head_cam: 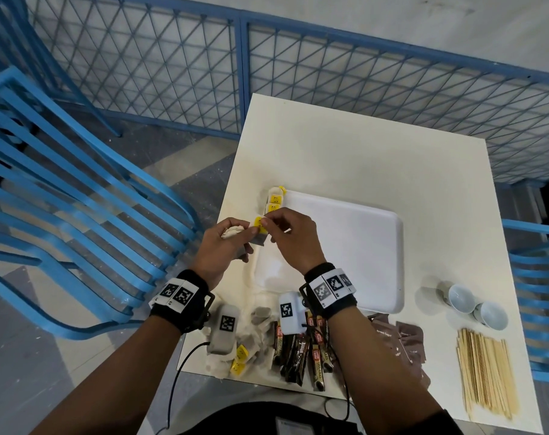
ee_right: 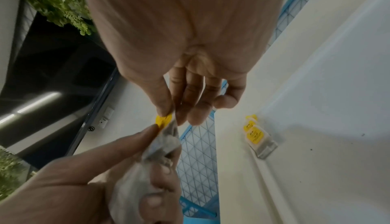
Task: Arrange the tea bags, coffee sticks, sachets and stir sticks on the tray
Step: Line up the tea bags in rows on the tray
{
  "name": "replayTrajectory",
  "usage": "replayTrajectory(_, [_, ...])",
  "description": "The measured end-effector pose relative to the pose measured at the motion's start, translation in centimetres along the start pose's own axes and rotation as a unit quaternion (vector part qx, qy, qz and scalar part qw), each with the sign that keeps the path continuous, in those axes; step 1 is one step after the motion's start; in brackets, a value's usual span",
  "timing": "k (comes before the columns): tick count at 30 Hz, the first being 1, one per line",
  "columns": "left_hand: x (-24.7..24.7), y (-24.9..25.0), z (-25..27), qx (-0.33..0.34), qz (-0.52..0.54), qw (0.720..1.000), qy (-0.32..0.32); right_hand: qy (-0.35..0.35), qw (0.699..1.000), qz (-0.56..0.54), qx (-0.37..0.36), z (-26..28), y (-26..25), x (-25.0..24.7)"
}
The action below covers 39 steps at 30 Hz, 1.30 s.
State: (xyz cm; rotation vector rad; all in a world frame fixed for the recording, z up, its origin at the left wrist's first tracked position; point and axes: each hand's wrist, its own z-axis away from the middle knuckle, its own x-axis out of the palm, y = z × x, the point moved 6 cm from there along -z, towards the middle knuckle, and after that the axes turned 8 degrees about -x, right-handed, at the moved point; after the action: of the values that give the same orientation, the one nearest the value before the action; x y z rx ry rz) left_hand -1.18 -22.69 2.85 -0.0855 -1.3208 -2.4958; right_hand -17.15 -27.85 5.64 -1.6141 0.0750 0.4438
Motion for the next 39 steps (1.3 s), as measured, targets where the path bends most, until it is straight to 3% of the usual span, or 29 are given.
replayTrajectory(7, [-0.1, -0.5, -1.0, -0.012, -0.017, 1.0, 0.021, -0.058, 0.997, -0.003, 0.057, 1.0, 1.8, 0.7])
replayTrajectory(11, [-0.4, -1.8, -1.8, -0.05, -0.047, 0.997, 0.032, -0.026, 0.993, -0.042, 0.109, 0.6, 3.7, 0.1])
replayTrajectory(17, [-1.5, -3.1, -2.1, -0.101, 0.006, 0.995, 0.024, 0.027, 0.982, 0.076, 0.172, -2.5, 9.4, -0.7])
replayTrajectory(24, [-2.7, -2.7, -2.3, -0.069, -0.068, 0.995, 0.023, -0.025, 0.971, 0.158, 0.176, -4.3, 11.4, 1.8])
replayTrajectory(34, [-2.9, -2.8, -2.6, -0.076, -0.077, 0.994, 0.016, 0.072, 0.967, 0.111, 0.217, -3.5, 11.5, 0.8])
replayTrajectory(39, [-2.6, -2.7, -2.5, -0.075, -0.062, 0.995, 0.001, 0.069, 0.966, 0.1, 0.228, -2.7, 11.6, 0.9])
